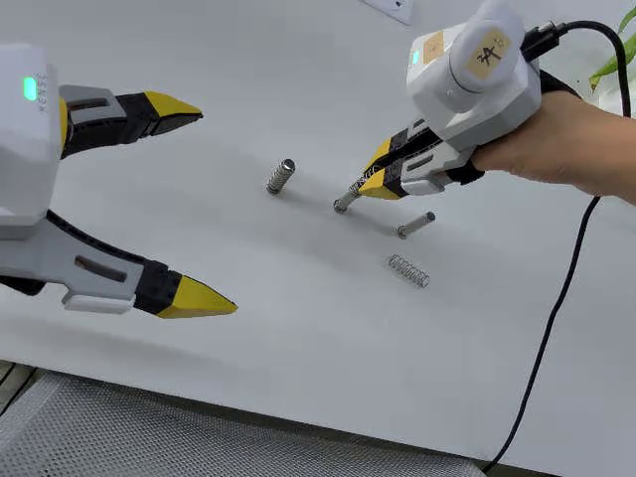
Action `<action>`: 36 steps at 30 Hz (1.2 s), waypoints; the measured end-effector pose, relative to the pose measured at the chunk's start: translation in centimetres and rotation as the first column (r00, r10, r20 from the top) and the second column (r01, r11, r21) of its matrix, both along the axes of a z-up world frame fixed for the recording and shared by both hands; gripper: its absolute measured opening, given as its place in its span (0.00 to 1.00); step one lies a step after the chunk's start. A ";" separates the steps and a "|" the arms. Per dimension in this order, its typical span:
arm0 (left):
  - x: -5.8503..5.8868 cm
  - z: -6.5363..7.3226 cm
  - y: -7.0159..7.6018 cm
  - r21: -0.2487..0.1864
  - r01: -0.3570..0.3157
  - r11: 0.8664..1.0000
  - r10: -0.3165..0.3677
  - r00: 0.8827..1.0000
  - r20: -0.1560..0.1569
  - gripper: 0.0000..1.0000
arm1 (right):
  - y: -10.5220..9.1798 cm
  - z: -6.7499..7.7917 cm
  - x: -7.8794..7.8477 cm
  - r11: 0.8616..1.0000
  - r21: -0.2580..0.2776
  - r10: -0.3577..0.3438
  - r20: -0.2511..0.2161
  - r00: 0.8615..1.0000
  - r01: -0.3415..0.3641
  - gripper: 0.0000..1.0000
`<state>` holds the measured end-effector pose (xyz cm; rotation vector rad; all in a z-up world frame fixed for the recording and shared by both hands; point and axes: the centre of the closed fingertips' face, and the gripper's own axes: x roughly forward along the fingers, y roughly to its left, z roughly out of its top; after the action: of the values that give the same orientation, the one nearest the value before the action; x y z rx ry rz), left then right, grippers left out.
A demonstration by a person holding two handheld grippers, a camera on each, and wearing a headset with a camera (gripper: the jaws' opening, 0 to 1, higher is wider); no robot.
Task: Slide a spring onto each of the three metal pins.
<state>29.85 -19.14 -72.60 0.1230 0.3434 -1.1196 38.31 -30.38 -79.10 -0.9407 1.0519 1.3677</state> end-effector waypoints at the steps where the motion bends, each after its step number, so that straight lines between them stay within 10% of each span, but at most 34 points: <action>1: 0.0 0.0 0.0 0.000 0.000 1.000 0.000 1.000 0.000 0.97 | 0.0 -0.1 0.0 1.000 -0.002 0.001 -0.001 1.000 -0.001 0.06; 36: 0.0 -0.2 0.1 -0.013 0.002 1.000 -0.002 1.000 -0.014 0.96 | 0.1 -3.0 0.0 1.000 -0.023 0.019 -0.006 1.000 -0.019 0.07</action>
<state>29.88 -19.09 -72.85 0.1037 0.3482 -1.1248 38.29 -30.26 -82.06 -0.9668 1.0675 1.3773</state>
